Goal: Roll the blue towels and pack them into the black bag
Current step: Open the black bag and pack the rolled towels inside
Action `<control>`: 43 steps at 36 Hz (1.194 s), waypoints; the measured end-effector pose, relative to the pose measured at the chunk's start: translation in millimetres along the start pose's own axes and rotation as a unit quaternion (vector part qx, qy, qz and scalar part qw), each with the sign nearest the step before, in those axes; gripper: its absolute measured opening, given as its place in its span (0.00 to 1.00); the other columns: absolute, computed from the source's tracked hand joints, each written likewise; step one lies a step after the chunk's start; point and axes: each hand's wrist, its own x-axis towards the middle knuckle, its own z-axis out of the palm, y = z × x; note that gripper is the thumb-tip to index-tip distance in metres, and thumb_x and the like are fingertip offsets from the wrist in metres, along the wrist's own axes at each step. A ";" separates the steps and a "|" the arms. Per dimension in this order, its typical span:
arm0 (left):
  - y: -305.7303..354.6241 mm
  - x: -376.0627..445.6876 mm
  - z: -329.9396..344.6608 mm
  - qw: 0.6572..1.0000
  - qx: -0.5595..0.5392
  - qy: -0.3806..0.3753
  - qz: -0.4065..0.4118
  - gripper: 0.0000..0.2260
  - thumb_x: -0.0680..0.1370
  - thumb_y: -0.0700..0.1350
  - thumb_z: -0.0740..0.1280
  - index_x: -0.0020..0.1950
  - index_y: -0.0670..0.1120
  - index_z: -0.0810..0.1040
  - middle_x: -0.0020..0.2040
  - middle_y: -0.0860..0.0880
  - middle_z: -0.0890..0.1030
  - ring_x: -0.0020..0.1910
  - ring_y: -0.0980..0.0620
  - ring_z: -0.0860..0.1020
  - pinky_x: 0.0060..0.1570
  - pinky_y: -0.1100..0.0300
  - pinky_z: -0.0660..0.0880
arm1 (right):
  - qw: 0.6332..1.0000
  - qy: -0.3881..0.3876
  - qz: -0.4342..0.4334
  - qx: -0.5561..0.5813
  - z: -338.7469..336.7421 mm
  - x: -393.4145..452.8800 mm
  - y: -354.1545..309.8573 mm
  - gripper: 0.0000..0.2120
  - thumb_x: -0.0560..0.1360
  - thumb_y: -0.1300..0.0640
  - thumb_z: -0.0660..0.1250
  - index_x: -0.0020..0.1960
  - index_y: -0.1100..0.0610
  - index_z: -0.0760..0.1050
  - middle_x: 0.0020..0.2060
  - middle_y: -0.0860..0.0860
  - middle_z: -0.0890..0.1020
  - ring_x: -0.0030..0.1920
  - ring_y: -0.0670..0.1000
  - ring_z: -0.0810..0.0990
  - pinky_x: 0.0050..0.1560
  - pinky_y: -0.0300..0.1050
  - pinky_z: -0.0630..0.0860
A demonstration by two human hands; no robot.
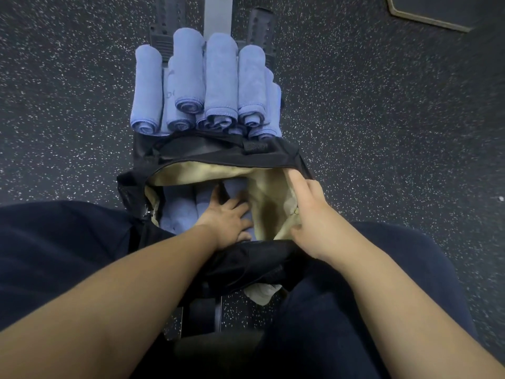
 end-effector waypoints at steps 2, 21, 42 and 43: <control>-2.6 -5.7 3.8 1.000 -0.009 0.007 -0.008 0.22 0.81 0.62 0.46 0.71 0.56 0.67 0.78 0.51 0.52 0.77 0.48 0.39 0.66 0.28 0.39 | 1.000 -0.002 0.010 -0.004 -1.2 -1.0 4.5 0.41 0.72 0.70 0.58 0.75 0.42 0.45 0.58 0.45 0.58 0.37 0.51 0.74 0.38 0.44 0.72; 2.3 -16.7 -1.6 0.997 -0.009 -0.076 -0.007 0.19 0.83 0.57 0.47 0.70 0.57 0.68 0.76 0.50 0.59 0.77 0.48 0.38 0.64 0.25 0.40 | 0.994 0.056 0.057 -0.071 -15.9 -14.5 3.6 0.38 0.70 0.67 0.58 0.71 0.38 0.50 0.51 0.47 0.62 0.40 0.56 0.74 0.43 0.53 0.75; -35.7 -47.2 5.3 0.989 -0.026 -0.128 -0.066 0.20 0.81 0.62 0.51 0.67 0.58 0.73 0.73 0.53 0.63 0.77 0.48 0.42 0.67 0.34 0.50 | 0.994 0.067 0.026 -0.080 -10.8 -21.3 3.8 0.39 0.70 0.66 0.59 0.72 0.36 0.51 0.52 0.44 0.60 0.38 0.55 0.74 0.39 0.50 0.73; -37.4 -49.6 7.7 0.992 -0.031 -0.106 -0.054 0.21 0.81 0.62 0.50 0.66 0.58 0.74 0.73 0.54 0.63 0.77 0.48 0.42 0.67 0.34 0.50 | 0.995 0.065 0.024 -0.077 -10.4 -20.2 2.7 0.39 0.70 0.66 0.59 0.72 0.37 0.51 0.52 0.44 0.60 0.38 0.55 0.74 0.39 0.50 0.73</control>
